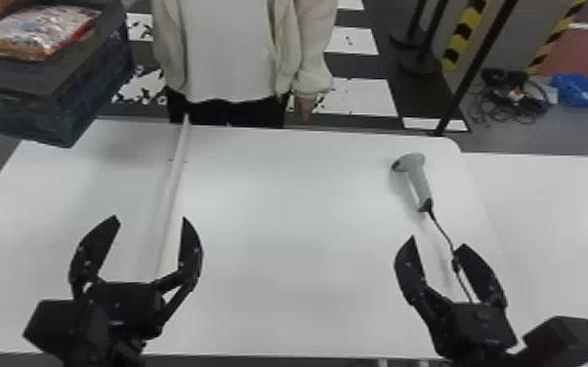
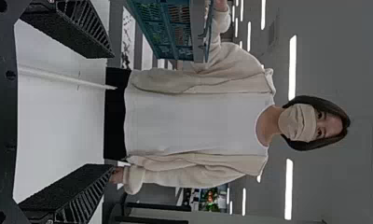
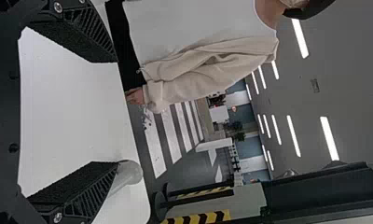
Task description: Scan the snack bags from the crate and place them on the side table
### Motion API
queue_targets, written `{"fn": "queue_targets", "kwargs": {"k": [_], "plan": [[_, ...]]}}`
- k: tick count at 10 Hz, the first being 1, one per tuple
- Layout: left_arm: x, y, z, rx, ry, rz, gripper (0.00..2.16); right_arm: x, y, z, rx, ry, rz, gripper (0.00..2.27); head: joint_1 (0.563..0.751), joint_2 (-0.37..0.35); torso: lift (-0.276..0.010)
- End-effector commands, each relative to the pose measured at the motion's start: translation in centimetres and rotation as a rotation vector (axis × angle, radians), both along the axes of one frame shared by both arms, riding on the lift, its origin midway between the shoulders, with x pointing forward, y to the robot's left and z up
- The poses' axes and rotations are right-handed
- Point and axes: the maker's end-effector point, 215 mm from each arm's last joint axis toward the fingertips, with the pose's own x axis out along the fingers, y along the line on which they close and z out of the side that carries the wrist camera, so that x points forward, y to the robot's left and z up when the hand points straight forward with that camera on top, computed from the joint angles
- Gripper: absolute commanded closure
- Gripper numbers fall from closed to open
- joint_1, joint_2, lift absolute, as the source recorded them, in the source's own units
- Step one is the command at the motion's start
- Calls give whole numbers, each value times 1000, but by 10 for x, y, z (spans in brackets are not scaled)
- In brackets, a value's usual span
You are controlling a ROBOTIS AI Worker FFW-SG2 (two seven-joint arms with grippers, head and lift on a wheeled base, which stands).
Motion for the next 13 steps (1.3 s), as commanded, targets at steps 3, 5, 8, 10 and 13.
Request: {"fn": "queue_targets", "kwargs": {"k": [3,5,8,10,13], "plan": [[0,0,-2,2,6,-2,22,0,0,0,1,0,0,90,695,-77,-50],[0,-1,-3,2,9,-4,22,0,0,0,1,0,-2,90,695,-78,-50],[0,-1,-5,3,13,-5,26,0,0,-1,1,2,-2,90,695,-80,-50],[0,-1,-5,3,13,-5,26,0,0,0,1,0,-2,90,695,-80,-50],[0,-1,-6,4,15,-5,26,0,0,0,1,0,-2,90,695,-80,-50]]}}
